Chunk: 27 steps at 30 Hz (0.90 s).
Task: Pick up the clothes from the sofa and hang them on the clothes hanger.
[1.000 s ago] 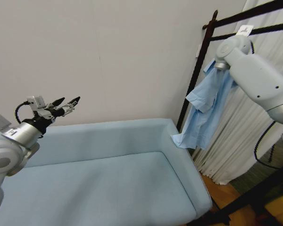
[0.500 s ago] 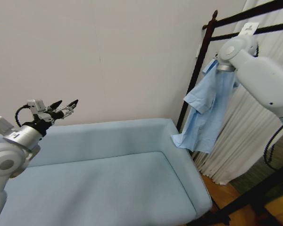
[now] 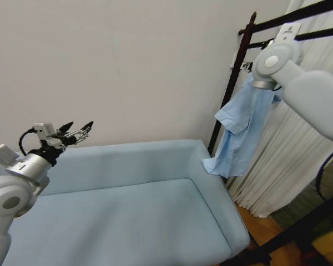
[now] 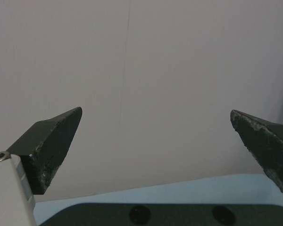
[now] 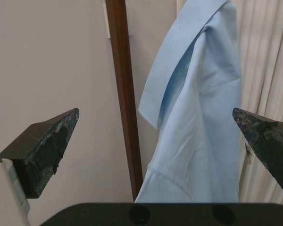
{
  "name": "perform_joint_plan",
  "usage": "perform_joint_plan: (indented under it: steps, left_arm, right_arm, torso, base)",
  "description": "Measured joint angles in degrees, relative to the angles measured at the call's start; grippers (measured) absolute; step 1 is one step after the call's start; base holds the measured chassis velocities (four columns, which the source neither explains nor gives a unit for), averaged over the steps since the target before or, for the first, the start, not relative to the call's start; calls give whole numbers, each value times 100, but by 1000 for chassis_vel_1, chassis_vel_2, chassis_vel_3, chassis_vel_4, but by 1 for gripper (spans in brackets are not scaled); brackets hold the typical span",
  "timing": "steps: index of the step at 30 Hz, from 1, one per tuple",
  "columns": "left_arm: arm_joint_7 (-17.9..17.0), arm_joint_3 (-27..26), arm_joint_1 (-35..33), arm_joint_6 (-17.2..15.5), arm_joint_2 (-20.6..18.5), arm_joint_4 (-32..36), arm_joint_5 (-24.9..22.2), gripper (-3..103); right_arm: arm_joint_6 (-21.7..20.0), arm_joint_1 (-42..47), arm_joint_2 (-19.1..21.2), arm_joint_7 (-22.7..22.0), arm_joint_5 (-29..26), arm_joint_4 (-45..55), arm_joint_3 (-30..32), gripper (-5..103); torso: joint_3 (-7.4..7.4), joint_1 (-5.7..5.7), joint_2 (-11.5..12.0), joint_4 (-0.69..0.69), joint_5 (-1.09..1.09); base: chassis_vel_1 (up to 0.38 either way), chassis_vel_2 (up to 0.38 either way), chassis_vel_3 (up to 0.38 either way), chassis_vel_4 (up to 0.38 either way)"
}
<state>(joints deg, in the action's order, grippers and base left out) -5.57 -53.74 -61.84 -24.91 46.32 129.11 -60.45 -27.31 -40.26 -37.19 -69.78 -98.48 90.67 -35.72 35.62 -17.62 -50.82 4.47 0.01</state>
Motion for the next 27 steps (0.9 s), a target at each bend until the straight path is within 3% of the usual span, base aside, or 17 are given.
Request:
perform_joint_plan:
  steps: [7, 10, 11, 13, 15, 20, 27]
  left_arm:
    - [2, -17, -688, 298, 286, 214, 802, 100]
    - [8, 7, -928, 331, 474, 304, 1049, 100]
    - [8, 7, -928, 331, 474, 304, 1049, 100]
    - [14, 45, -1070, 368, 617, 342, 1246, 100]
    - [16, 73, -1299, 417, 975, 428, 1522, 100]
    - [88, 66, -1682, 596, 1514, 454, 2045, 100]
    - [124, 120, -1961, 679, 1964, 546, 2393, 100]
  right_arm:
    - [-6, 707, 1118, 872, 541, 1449, 311, 100]
    - [-5, 1235, 1777, 915, 640, 2088, 620, 100]
    - [-5, 1235, 1777, 915, 640, 2088, 620, 100]
    - [15, 1798, 2057, 961, 639, 2403, 1134, 100]
    - [88, 3004, 2343, 1077, 708, 2772, 2175, 100]
    - [378, 3788, 2526, 1000, 719, 3204, 2416, 100]
    - [819, 3874, 2699, 1073, 318, 3898, 2287, 100]
  torso:
    - [0, 0, 0, -2, 0]
    - [-1, 1, 0, 3, 1]
    - [-1, 1, 0, 3, 1]
    - [-1, 0, -1, 1, 3]
    - [-1, 2, -2, 2, -2]
    - [0, 0, -1, -4, 0]
    - [0, 0, -1, -1, -1]
  base:
    - [0, 0, 0, 0]
    - [0, 0, 0, 0]
    - [0, 0, 0, 0]
    - [0, 0, 0, 0]
    - [0, 0, 0, 0]
    - [0, 0, 0, 0]
    - [0, 0, 0, 0]
